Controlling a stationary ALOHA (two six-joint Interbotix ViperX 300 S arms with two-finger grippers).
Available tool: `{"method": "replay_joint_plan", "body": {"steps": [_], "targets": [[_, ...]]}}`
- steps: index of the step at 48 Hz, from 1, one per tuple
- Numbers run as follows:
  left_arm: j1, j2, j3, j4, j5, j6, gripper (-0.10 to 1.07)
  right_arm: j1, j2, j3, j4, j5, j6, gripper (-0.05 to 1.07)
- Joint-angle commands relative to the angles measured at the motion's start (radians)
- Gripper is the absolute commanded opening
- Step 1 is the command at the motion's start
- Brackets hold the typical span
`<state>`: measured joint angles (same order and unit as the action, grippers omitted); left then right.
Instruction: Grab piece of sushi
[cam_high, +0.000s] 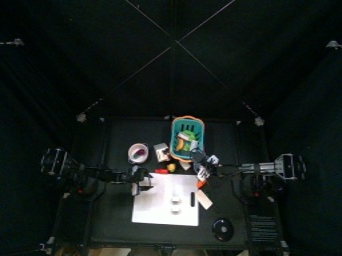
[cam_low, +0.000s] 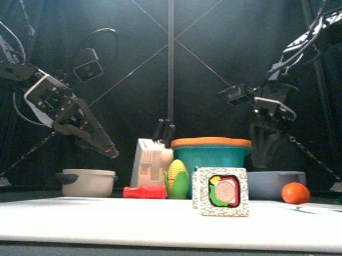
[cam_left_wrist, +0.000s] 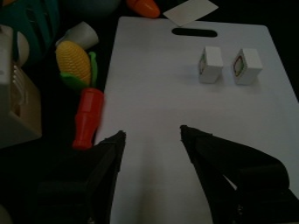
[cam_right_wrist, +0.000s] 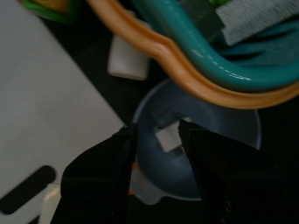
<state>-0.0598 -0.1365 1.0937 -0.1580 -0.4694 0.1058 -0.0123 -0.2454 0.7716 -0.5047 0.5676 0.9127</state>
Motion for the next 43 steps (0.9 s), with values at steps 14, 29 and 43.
{"method": "replay_joint_plan", "body": {"steps": [14, 29, 43], "targets": [[-0.012, -0.003, -0.028, 0.003, -0.008, 0.002, 0.9, 0.221, 0.172, -0.209, -0.015, 0.0, -0.008, 0.8], [-0.012, -0.005, -0.023, 0.002, -0.006, 0.002, 0.9, 0.324, 0.35, -0.339, -0.064, 0.067, -0.011, 0.8], [-0.012, -0.005, -0.021, 0.003, -0.005, 0.002, 0.9, 0.336, 0.402, -0.388, -0.058, 0.101, -0.011, 0.8]]}}
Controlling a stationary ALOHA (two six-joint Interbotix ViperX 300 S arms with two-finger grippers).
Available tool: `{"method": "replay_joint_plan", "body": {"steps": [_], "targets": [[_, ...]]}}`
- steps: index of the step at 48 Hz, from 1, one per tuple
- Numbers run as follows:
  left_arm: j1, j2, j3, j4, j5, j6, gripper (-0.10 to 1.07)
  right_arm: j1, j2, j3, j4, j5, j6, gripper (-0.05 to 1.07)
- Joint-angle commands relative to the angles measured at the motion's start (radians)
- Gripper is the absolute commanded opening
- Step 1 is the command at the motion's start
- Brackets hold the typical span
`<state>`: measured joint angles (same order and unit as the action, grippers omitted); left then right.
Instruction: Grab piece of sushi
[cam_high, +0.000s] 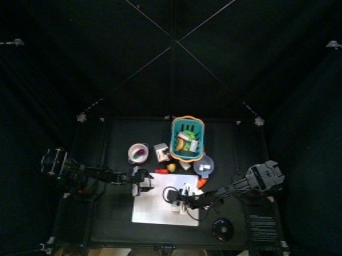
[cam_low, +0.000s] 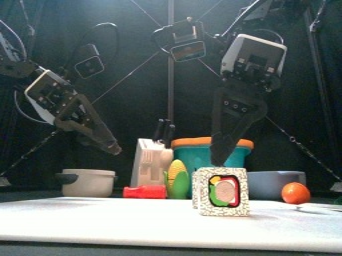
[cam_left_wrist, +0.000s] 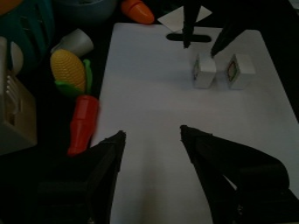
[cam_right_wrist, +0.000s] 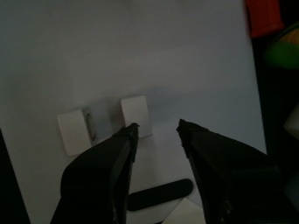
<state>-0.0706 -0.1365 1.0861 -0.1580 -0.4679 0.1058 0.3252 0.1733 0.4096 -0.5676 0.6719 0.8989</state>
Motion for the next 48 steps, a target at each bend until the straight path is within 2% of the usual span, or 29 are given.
{"method": "replay_joint_plan", "body": {"steps": [1, 20, 37, 48], "targets": [[-0.002, -0.005, -0.014, 0.002, -0.006, 0.002, 0.9, -0.002, -0.015, -0.026, 0.006, -0.003, 0.003, 0.8], [-0.002, -0.005, -0.014, 0.002, -0.005, 0.002, 0.9, -0.011, 0.031, -0.026, 0.011, -0.044, 0.005, 0.77], [-0.002, -0.003, -0.011, 0.0, -0.005, 0.002, 0.9, -0.031, 0.02, -0.028, 0.023, -0.052, 0.003, 0.51], [-0.002, -0.003, -0.011, 0.0, -0.005, 0.002, 0.9, -0.031, -0.052, -0.02, 0.018, -0.008, 0.003, 0.49]]}}
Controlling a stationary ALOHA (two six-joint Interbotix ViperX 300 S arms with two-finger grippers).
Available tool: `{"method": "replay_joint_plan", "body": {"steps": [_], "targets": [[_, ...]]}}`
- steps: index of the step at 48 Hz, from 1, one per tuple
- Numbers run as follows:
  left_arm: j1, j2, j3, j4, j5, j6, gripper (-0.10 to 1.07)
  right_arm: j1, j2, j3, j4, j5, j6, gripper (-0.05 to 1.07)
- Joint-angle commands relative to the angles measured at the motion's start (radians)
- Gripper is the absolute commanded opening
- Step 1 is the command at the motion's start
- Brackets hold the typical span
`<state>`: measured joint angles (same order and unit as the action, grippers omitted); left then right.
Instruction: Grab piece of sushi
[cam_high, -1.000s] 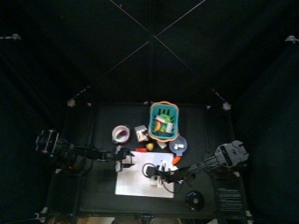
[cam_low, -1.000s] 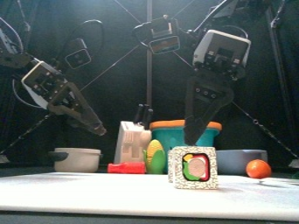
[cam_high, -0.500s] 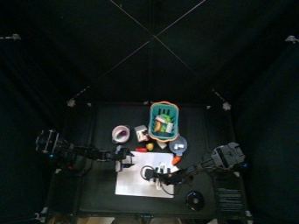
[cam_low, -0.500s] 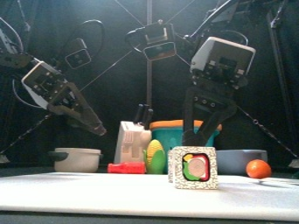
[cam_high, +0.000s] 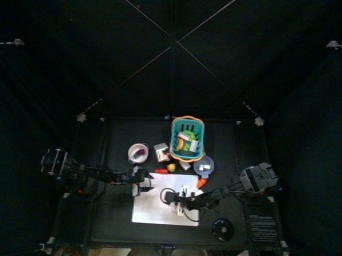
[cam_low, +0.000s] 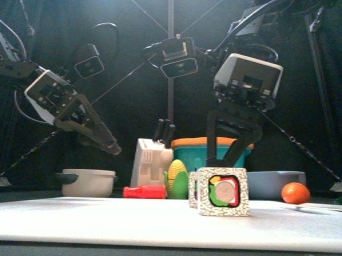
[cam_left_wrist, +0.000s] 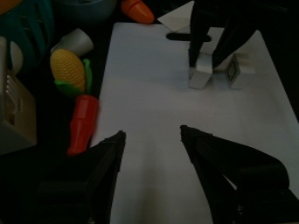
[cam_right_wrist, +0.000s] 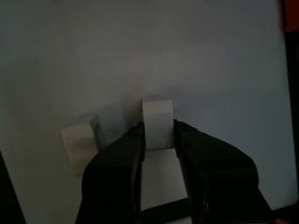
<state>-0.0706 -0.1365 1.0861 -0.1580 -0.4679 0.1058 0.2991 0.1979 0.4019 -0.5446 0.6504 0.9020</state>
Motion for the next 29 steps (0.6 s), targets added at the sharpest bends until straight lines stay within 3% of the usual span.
{"method": "replay_joint_plan", "body": {"steps": [1, 29], "targets": [[-0.002, -0.003, -0.011, 0.0, -0.005, 0.002, 0.9, -0.005, -0.083, -0.011, -0.005, 0.017, 0.0, 0.49], [-0.002, -0.003, -0.017, 0.0, -0.005, 0.002, 0.9, -0.015, -0.14, 0.008, -0.015, 0.032, 0.002, 0.49]]}}
